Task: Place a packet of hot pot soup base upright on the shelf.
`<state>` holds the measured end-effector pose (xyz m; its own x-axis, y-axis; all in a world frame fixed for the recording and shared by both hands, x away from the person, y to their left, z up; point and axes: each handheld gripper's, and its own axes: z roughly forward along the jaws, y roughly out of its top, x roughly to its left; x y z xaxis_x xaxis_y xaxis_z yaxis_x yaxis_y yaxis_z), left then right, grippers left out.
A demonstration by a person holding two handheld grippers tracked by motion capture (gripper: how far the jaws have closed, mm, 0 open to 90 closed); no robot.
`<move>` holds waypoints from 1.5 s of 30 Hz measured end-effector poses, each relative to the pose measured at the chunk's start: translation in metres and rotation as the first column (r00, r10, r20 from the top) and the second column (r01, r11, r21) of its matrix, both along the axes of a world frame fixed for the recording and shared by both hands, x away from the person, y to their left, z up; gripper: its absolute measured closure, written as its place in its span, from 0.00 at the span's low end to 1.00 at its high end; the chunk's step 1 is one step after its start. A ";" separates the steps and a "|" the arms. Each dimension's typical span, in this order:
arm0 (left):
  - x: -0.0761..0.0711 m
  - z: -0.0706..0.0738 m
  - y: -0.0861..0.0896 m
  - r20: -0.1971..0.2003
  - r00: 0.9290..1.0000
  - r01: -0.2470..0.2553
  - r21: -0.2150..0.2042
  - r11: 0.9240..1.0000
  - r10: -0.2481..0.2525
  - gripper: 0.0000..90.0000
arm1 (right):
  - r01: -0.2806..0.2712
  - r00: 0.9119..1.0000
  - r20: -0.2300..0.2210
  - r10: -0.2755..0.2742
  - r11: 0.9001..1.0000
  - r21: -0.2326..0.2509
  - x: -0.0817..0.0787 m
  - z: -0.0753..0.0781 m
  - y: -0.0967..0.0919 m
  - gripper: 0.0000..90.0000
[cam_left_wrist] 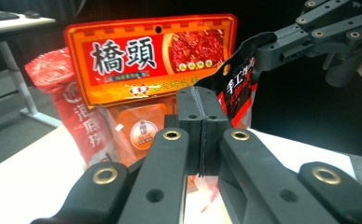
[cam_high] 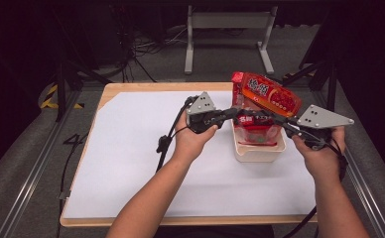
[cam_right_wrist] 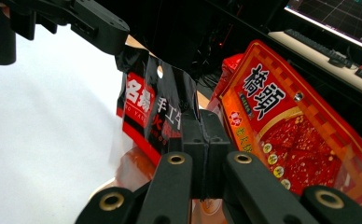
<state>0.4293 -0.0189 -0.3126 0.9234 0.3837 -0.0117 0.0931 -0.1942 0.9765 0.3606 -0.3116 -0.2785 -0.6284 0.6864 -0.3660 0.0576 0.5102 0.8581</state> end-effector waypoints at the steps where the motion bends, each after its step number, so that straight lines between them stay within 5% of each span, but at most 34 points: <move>1: -0.001 0.000 0.000 -0.004 1.000 0.004 0.000 1.000 -0.004 1.00 | -0.003 1.000 -0.004 0.003 1.000 0.003 -0.001 0.000 -0.001 1.00; 13: -0.010 0.009 -0.004 0.005 1.000 0.023 -0.012 1.000 -0.023 1.00 | -0.001 1.000 -0.022 0.002 0.999 0.040 -0.008 0.004 -0.007 1.00; 28: -0.001 -0.003 -0.009 -0.042 0.999 0.028 0.019 0.999 -0.028 1.00 | 0.023 0.997 -0.082 -0.018 0.998 0.060 -0.007 -0.007 -0.013 1.00; 45: 0.000 -0.014 0.013 -0.067 0.998 -0.014 0.020 1.000 0.015 0.97 | 0.028 0.991 -0.134 -0.018 0.997 0.072 -0.007 -0.019 -0.016 1.00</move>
